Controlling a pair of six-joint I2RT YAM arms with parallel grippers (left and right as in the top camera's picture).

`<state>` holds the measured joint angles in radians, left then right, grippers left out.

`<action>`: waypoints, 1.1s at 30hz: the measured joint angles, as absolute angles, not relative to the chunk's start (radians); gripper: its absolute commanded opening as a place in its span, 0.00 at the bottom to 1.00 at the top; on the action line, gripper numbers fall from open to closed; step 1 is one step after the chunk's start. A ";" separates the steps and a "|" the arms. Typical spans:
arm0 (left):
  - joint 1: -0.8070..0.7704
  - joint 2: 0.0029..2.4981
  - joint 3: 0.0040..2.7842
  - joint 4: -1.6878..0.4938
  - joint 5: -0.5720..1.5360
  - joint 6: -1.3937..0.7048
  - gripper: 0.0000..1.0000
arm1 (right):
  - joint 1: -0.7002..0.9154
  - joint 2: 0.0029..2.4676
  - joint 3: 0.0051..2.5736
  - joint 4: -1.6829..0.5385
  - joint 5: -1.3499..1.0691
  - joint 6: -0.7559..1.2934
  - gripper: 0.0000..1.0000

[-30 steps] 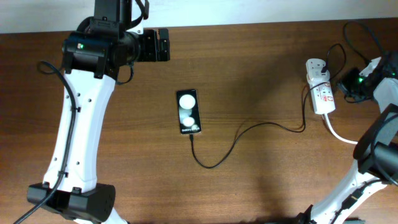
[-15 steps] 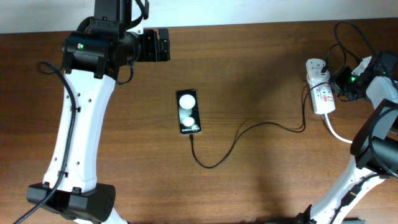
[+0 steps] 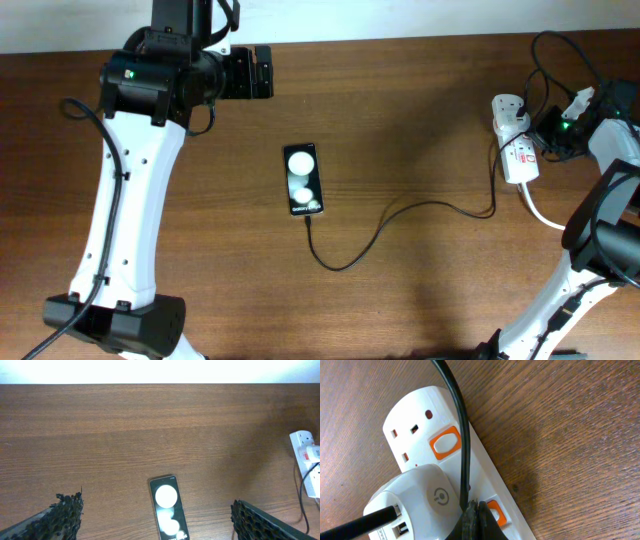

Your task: Plug charger to phone and switch on socket

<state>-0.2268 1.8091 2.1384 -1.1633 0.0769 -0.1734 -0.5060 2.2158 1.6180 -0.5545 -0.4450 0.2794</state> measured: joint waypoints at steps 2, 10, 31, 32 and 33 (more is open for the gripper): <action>-0.227 1.809 2.138 -1.163 0.077 -0.173 0.99 | -0.506 2.216 1.620 -0.561 -0.447 0.279 0.04; -0.227 1.809 2.138 -1.163 0.077 -0.173 0.99 | -0.481 2.210 1.631 -0.678 -0.488 0.279 0.04; -0.227 1.809 2.138 -1.163 0.074 -0.173 0.99 | -0.262 0.970 1.705 -1.337 -0.393 0.041 0.99; -0.227 1.809 2.138 -1.163 0.074 -0.173 0.99 | -0.262 0.956 1.705 -1.347 -0.393 0.041 0.99; -0.227 1.809 2.138 -1.163 0.074 -0.173 0.99 | -0.262 0.952 1.705 -1.354 -0.393 0.041 0.99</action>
<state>-0.2272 1.8091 2.1384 -1.1629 0.0738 -0.1734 -0.2619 0.9516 1.7046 -1.3540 -0.3927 0.0406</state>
